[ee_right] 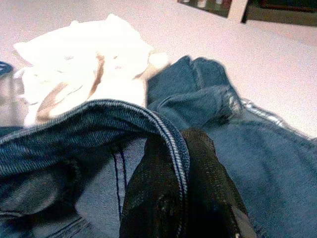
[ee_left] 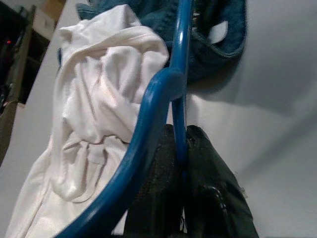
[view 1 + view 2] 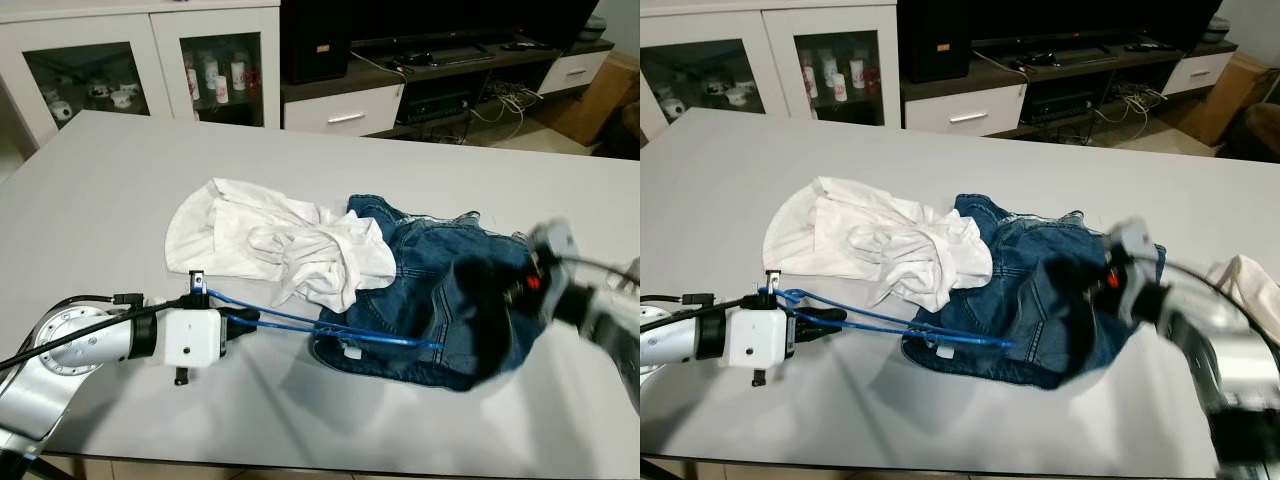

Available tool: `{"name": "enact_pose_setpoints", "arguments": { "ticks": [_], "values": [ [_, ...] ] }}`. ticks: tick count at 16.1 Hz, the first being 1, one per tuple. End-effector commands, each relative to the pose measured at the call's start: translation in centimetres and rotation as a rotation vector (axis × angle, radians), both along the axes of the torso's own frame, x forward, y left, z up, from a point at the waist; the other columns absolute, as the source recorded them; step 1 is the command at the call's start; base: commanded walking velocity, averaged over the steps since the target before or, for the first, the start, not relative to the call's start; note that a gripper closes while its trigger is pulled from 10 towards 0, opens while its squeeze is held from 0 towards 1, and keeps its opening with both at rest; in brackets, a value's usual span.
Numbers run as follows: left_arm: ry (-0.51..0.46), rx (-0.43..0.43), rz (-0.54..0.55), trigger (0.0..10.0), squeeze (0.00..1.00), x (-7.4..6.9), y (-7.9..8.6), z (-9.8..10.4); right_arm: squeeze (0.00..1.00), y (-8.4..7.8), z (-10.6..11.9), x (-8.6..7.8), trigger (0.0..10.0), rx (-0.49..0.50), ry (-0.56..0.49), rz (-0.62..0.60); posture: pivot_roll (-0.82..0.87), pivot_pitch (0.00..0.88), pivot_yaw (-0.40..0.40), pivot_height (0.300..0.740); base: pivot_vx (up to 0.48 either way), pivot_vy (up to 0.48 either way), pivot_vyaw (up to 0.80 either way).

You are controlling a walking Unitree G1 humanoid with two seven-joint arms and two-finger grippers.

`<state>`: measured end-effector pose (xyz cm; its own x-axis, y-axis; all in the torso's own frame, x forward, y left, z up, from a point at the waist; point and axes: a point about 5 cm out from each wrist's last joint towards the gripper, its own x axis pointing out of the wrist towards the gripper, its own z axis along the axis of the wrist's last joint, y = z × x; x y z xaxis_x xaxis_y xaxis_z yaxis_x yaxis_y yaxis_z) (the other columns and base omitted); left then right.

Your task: Hang hanger

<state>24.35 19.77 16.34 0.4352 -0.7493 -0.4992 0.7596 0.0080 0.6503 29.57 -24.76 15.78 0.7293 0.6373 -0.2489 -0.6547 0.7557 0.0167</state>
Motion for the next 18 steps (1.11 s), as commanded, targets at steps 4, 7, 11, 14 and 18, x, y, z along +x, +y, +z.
{"name": "enact_pose_setpoints", "arguments": {
  "ticks": [4, 7, 11, 14, 18],
  "values": [
    [0.033, 0.050, 0.003, 10.0, 0.00, -0.1, -0.9, -1.1, 0.00, 2.7, 1.8, 0.2, 0.0, 0.008, -0.043, 0.107, 0.04, 0.048, -0.074, 0.740, 0.000, 0.000, 0.00],
    [0.025, 0.050, -0.002, 10.0, 0.00, 0.7, -2.7, -1.6, 0.00, 5.4, 2.9, -0.1, 0.0, 0.014, -0.087, 0.192, 0.03, 0.052, -0.070, 0.740, 0.000, 0.000, 0.00],
    [0.027, 0.079, 0.028, 10.0, 0.00, 1.5, -3.8, -2.4, 0.00, 6.9, 4.1, -0.7, 0.0, 0.019, -0.109, 0.216, 0.01, 0.050, -0.064, 0.740, 0.000, 0.000, 0.00],
    [0.019, 0.100, 0.157, 10.0, 0.00, 3.1, -4.2, -2.8, 0.00, 6.7, 4.3, -1.2, 0.0, 0.007, -0.101, 0.172, 0.01, 0.049, -0.063, 0.740, 0.000, 0.000, 0.00],
    [0.062, 0.127, 0.308, 10.0, 0.00, 4.1, -3.8, -3.2, 0.00, 6.3, 4.3, -1.5, 0.0, -0.006, -0.085, 0.111, 0.01, 0.046, -0.062, 0.740, 0.000, 0.000, 0.00]
  ]
}}
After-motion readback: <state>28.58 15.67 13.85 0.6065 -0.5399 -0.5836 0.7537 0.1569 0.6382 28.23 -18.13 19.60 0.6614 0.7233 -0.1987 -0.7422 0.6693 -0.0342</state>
